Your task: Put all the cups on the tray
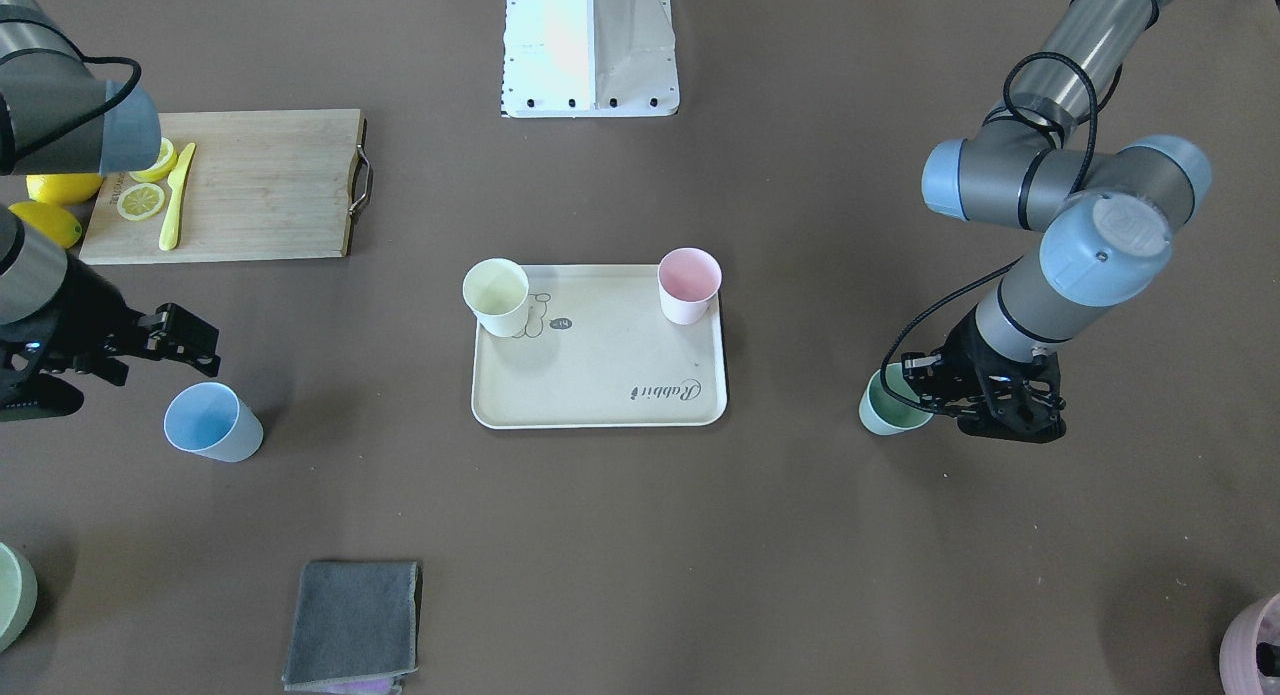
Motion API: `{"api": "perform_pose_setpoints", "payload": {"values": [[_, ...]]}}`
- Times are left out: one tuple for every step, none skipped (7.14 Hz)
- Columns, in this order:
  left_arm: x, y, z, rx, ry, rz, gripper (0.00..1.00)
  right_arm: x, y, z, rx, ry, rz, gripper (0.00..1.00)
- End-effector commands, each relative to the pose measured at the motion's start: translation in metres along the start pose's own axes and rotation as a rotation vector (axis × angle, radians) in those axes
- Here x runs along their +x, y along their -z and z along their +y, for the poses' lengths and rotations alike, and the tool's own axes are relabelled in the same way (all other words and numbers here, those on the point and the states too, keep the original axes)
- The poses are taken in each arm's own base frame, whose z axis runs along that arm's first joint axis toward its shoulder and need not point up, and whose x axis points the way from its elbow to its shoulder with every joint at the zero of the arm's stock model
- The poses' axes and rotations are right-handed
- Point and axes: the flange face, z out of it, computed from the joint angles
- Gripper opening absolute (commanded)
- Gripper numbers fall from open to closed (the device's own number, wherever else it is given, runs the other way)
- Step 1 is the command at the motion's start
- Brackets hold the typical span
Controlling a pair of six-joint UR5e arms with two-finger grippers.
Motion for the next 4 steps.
{"api": "perform_pose_setpoints", "payload": {"values": [[0.070, 0.009, -0.006, 0.003, 0.056, 0.056, 0.00, 0.036, -0.033, -0.023, -0.032, -0.014, 0.067, 0.91], [0.098, 0.005, -0.004, -0.003, 0.071, 0.069, 0.00, 0.031, -0.039, -0.025, -0.035, -0.016, 0.064, 0.90], [0.123, 0.000, 0.003, -0.015, 0.089, 0.082, 0.00, 0.025, -0.051, -0.021, -0.054, -0.013, 0.061, 0.89], [0.137, -0.007, 0.014, -0.030, 0.107, 0.090, 0.00, 0.021, -0.061, -0.014, -0.073, -0.006, 0.061, 0.82]]}}
